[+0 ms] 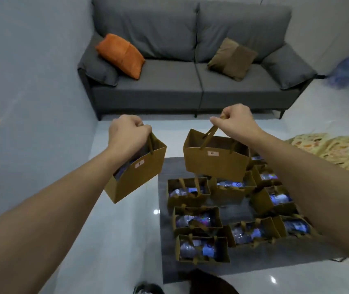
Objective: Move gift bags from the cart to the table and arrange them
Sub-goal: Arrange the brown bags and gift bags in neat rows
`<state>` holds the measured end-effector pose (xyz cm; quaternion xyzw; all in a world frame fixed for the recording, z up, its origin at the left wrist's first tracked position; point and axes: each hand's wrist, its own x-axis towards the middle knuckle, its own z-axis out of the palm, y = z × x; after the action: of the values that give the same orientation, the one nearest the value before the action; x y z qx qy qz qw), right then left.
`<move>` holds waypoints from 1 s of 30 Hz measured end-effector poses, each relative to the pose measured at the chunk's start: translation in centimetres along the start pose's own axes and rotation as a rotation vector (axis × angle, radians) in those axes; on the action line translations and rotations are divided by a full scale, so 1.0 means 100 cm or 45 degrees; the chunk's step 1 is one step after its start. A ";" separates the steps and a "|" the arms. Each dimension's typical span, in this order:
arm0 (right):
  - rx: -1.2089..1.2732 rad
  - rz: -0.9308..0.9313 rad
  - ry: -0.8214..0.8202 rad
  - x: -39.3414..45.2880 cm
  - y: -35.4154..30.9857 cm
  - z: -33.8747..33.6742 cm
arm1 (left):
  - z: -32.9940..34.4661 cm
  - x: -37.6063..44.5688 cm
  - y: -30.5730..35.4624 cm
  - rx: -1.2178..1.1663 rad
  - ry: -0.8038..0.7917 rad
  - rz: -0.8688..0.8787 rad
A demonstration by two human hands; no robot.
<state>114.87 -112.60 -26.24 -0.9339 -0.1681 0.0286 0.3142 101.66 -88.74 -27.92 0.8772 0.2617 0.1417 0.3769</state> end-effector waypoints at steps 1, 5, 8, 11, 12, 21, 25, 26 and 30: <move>-0.013 0.020 0.039 -0.009 0.005 -0.008 | -0.001 -0.002 0.005 -0.007 -0.022 0.027; -0.081 0.139 0.136 -0.043 0.040 -0.032 | 0.006 -0.008 0.026 -0.023 -0.090 0.127; -0.147 0.195 0.167 -0.065 0.075 -0.047 | 0.020 -0.011 0.046 -0.021 -0.129 0.179; -0.212 0.222 0.160 -0.077 0.108 -0.051 | 0.039 -0.010 0.062 -0.021 -0.143 0.210; -0.234 0.239 0.144 -0.080 0.119 -0.051 | 0.047 -0.009 0.067 -0.020 -0.151 0.220; -0.319 0.287 -0.180 -0.084 0.231 -0.025 | 0.126 0.004 0.095 0.075 -0.215 0.264; -0.274 0.311 -0.306 -0.078 0.270 -0.002 | 0.160 0.016 0.098 0.136 -0.244 0.260; -0.268 0.328 -0.332 -0.075 0.279 0.003 | 0.167 0.020 0.097 0.152 -0.249 0.255; -0.228 0.354 -0.424 -0.063 0.299 0.023 | 0.188 0.040 0.091 0.232 -0.269 0.247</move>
<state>117.45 -135.67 -46.20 -0.9547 -0.0891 0.2101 0.1909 116.58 -102.79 -33.74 0.9389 0.1464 0.0600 0.3057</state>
